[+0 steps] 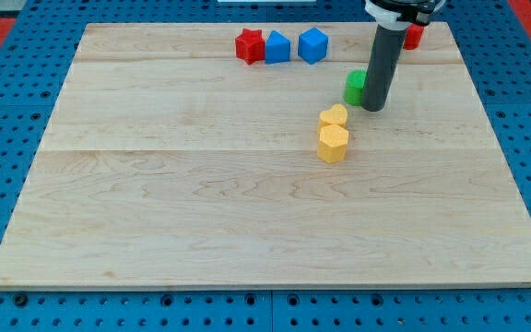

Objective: Push the green circle into the bottom side of the green star

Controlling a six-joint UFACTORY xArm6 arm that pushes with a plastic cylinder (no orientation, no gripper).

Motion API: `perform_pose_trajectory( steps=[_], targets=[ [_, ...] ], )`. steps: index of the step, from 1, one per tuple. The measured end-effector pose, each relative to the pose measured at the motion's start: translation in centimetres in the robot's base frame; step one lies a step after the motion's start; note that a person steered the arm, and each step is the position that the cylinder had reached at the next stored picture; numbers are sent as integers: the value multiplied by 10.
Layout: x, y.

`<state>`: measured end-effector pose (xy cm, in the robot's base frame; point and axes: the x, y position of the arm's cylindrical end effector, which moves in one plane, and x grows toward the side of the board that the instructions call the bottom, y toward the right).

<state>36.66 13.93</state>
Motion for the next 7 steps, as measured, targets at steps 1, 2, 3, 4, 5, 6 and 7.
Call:
perform_pose_trajectory(
  steps=[1,2,3,4,5,6,7],
  targets=[
    [13,1],
    [27,1],
    [-7,-13],
    [-6,-13],
    [-11,-41],
    [-33,-35],
    [-39,24]
  ],
)
